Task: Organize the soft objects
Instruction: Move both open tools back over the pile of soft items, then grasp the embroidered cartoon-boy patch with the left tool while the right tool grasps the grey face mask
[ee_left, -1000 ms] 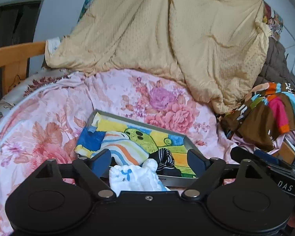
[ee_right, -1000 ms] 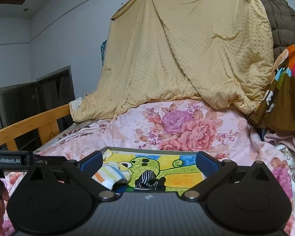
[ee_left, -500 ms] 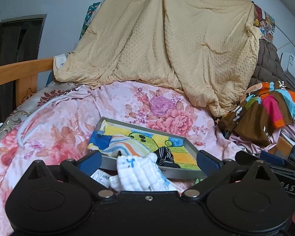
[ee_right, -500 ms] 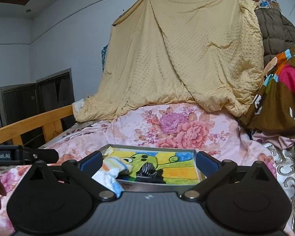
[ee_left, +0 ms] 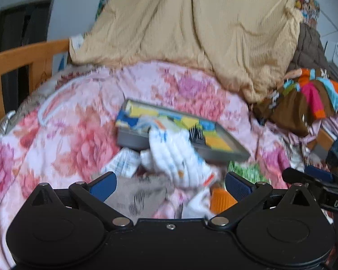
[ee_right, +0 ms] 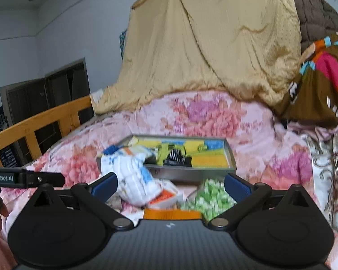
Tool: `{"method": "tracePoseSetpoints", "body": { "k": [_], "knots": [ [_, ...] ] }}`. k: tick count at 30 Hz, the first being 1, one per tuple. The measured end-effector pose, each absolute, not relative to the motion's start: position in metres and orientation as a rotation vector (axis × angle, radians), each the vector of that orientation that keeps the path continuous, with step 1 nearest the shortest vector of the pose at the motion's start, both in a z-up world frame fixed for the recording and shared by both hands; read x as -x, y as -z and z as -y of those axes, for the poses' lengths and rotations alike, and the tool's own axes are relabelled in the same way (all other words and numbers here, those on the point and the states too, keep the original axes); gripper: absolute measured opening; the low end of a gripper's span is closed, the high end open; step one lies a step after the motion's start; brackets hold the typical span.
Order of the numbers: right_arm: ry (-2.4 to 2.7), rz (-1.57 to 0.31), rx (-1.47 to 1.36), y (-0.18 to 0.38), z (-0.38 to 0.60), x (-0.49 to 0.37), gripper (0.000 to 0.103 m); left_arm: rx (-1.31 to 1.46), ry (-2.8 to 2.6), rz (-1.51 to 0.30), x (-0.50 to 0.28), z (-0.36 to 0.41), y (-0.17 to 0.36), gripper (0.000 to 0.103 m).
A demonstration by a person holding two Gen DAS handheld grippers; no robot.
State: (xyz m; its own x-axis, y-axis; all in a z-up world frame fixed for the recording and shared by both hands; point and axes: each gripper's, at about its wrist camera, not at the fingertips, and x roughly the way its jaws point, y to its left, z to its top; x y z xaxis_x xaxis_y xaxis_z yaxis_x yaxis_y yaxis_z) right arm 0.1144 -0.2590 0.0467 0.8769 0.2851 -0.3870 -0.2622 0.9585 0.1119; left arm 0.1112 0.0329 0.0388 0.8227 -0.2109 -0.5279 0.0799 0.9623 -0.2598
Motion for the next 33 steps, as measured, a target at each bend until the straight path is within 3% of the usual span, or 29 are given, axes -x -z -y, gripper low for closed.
{"method": "tracePoseSetpoints", "body": {
  "k": [17, 29, 33],
  "knots": [
    [-0.296, -0.734, -0.15, -0.012, 0.267, -0.145, 0.103, -0.033, 0.463, -0.998, -0.139, -0.014, 0.012, 0.102],
    [-0.321, -0.962, -0.092, 0.025, 0.249, -0.166, 0.103, -0.189, 0.498, -1.146, -0.141, 0.012, 0.046, 0.102],
    [-0.368, -0.971, -0.139, 0.026, 0.25, -0.165, 0.103, -0.201, 0.486, -1.173, -0.143, 0.014, 0.052, 0.093]
  ]
}}
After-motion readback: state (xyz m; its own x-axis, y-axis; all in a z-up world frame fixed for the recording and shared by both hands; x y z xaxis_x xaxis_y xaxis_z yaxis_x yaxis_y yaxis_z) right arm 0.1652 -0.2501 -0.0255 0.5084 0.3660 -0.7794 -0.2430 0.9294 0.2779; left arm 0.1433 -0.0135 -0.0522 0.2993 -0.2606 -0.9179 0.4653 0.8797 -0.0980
